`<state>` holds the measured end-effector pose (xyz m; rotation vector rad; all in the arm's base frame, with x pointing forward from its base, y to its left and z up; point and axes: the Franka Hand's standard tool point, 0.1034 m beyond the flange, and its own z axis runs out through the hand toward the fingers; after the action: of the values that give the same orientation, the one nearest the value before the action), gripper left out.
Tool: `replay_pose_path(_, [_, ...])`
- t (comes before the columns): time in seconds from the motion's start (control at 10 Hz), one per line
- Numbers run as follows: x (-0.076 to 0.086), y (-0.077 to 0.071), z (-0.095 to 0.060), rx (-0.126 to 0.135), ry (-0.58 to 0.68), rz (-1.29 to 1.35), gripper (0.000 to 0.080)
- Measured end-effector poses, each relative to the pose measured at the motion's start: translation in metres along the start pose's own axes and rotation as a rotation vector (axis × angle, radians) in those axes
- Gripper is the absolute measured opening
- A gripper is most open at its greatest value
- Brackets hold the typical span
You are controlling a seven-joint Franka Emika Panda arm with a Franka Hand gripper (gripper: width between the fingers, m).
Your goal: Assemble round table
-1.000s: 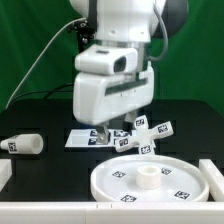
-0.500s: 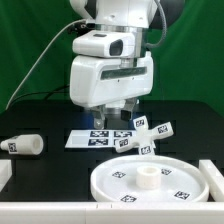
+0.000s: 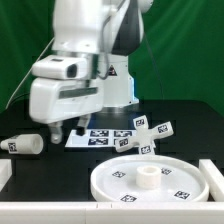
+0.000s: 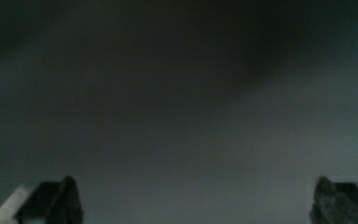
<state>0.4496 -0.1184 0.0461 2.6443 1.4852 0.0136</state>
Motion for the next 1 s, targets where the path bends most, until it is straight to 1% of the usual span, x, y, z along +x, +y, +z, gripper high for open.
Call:
replay_pose_path(0.3, [0.002, 0.000, 0.000, 0.001, 0.000, -0.002, 0.0649])
replay_pose_path(0.4, [-0.005, 0.000, 0.001, -0.004, -0.002, -0.043, 0.0649])
replay_pose_path(0.6, [-0.038, 0.000, 0.002, -0.030, -0.020, -0.098, 0.0649])
replay_pose_path(0.7, [-0.050, 0.000, 0.004, -0.029, -0.029, -0.053, 0.0649])
replay_pose_path(0.8, [-0.037, -0.003, 0.004, -0.025, -0.028, -0.043, 0.0649])
replay_pose_path(1.0, [-0.029, 0.002, 0.005, -0.033, -0.027, -0.039, 0.0649])
